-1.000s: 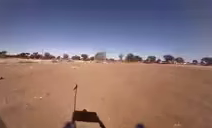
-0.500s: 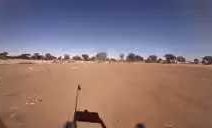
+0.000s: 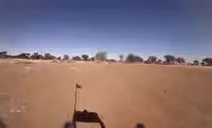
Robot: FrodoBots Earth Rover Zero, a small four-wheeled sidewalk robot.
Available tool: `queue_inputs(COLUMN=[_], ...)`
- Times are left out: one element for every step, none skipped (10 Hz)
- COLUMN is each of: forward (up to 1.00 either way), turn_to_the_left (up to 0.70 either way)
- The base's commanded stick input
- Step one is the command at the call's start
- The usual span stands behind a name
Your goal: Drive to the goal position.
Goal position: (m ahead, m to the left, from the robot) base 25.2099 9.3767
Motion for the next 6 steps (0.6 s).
queue_inputs(forward=[0.5,0.5,0.5,0.5,0.5,0.5], turn_to_the_left=[0.0,0.0,0.0,0.0,-0.21,-0.35])
